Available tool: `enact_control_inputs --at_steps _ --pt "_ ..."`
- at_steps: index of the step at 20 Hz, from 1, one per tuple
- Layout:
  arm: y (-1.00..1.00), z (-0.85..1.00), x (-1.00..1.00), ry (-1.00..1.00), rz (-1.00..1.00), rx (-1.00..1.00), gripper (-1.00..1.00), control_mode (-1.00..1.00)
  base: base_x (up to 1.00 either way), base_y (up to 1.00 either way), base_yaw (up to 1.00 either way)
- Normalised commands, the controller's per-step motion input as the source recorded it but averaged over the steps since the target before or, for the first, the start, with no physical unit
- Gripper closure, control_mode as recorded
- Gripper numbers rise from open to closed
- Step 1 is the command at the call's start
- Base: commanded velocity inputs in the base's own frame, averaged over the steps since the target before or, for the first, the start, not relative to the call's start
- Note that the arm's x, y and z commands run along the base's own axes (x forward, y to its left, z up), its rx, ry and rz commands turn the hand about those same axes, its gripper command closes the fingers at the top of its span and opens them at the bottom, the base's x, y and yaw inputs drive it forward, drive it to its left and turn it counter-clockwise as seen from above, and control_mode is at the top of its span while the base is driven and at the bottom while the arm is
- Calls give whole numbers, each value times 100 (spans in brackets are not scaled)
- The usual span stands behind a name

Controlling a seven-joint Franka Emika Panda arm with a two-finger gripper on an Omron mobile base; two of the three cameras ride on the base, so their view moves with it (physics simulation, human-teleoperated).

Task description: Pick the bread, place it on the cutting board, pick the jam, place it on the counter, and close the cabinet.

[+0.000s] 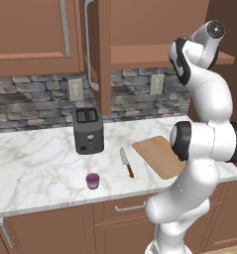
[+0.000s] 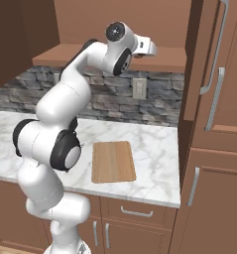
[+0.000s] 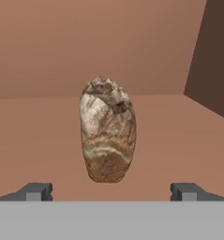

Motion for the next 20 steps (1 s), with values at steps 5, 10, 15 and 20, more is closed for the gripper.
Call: enact_control_inputs --at_steps 5,10,15,20 --pt "-1 0 16 0 0 0 -100 -100 0 0 0" --pt "0 0 13 0 0 0 -100 -100 0 0 0" --pt "0 0 16 0 0 0 -100 -100 0 0 0" --pt "0 0 17 0 0 0 -100 -100 0 0 0"
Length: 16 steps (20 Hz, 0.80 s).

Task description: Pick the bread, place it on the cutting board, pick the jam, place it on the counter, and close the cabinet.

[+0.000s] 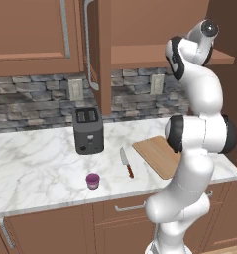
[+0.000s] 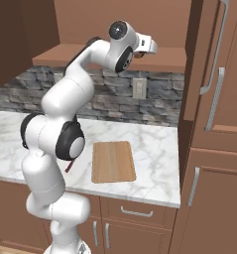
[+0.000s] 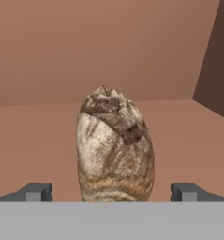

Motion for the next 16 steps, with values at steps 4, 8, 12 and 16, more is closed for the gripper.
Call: enact_control_inputs --at_steps 4,8,12,16 --pt "0 0 14 0 0 0 -100 -100 0 0 0" --pt "-1 0 14 0 0 0 -100 -100 0 0 0" --pt "0 0 15 0 0 0 -100 -100 0 0 0" --pt "0 0 14 0 0 0 -100 -100 0 0 0"
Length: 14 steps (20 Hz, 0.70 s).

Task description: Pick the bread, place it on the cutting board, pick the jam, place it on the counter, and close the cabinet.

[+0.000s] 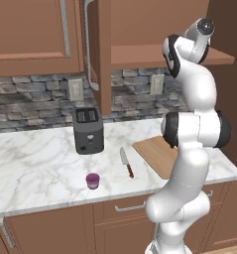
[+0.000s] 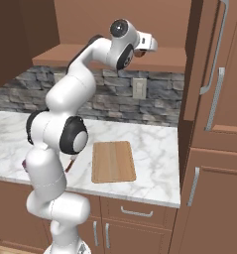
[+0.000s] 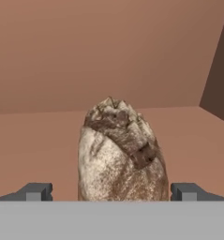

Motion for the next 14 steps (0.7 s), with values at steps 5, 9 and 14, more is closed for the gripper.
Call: enact_control_inputs --at_steps 5,9,14 --pt "0 0 10 1 0 0 -100 -100 0 0 0" --pt "0 0 0 5 0 0 100 -100 0 0 0" --pt "0 0 0 0 0 0 100 -100 0 0 0"
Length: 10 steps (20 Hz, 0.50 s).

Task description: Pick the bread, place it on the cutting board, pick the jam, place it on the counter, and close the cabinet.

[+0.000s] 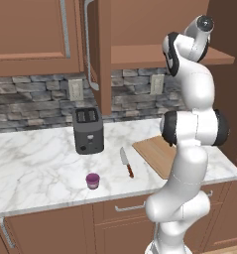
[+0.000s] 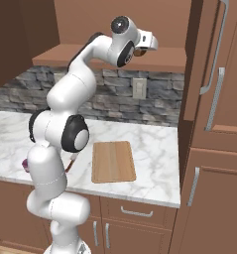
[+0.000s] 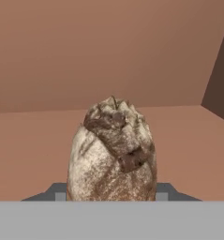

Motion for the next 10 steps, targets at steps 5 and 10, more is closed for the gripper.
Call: enact_control_inputs --at_steps 5,10 --pt "0 0 -9 0 0 0 100 -100 0 0 0" --pt "0 0 -16 0 0 0 100 -100 0 0 0"
